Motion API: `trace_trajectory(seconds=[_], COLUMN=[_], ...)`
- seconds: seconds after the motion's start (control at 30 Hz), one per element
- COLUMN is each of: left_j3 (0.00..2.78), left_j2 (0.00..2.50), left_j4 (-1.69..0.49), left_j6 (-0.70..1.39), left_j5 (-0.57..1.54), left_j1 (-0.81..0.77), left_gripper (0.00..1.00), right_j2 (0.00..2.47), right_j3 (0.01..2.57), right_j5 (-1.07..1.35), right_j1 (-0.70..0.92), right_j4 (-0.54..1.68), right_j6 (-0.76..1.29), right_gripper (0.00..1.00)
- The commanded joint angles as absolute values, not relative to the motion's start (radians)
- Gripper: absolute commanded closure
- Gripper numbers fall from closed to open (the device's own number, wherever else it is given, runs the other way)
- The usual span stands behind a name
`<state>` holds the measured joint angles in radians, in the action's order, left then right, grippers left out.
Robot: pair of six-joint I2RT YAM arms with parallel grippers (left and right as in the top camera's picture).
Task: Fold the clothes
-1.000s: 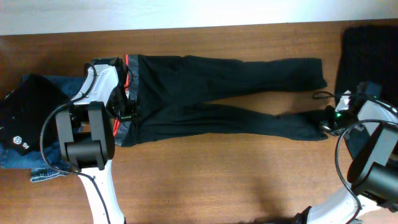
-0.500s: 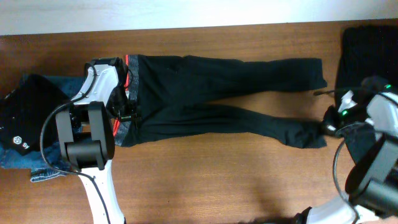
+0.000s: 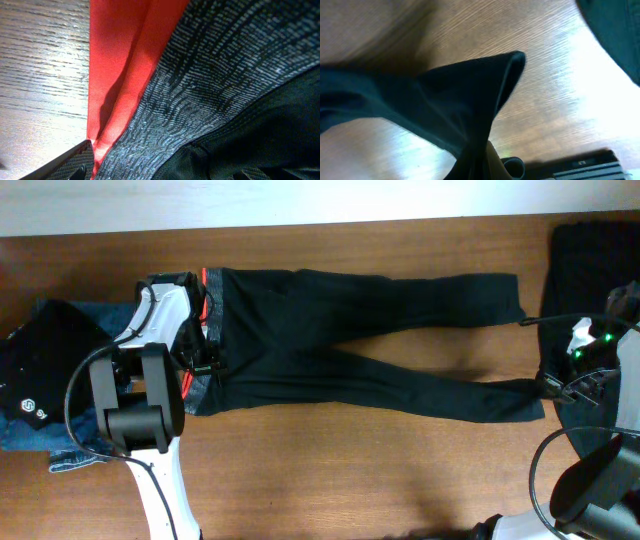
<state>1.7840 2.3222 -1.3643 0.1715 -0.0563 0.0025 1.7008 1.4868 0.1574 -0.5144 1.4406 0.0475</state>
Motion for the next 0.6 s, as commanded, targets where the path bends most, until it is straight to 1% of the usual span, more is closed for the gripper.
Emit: trace_trajectory(seconds=[0.0,0.13,0.27,0.57], left_j3=[1.763,1.763,1.763,1.763], left_j2=[2.375,2.375,2.375,2.375], left_j4=[-1.295,-1.298,-1.298,-1.303], left_j6=[0.192,0.192,0.192,0.192], left_j5=[-0.091,-0.091,-0.091,-0.091], left_j1=[0.009,0.009,0.009,0.009], left_gripper=[0.17,0.17,0.17,0.17], right_j2=[1.702,1.703,1.703,1.721], right_j3=[1.498,1.498,1.498,1.497], right_j5=[0.049,-0.002,-0.014,-0.013], right_j1=[-0.519,-0.519,-0.519,-0.519], right_j4=[1.453,1.524,1.541,1.438], right_j6=[0.088,0.090,0.090,0.110], right_gripper=[0.96,0.96,0.96,0.93])
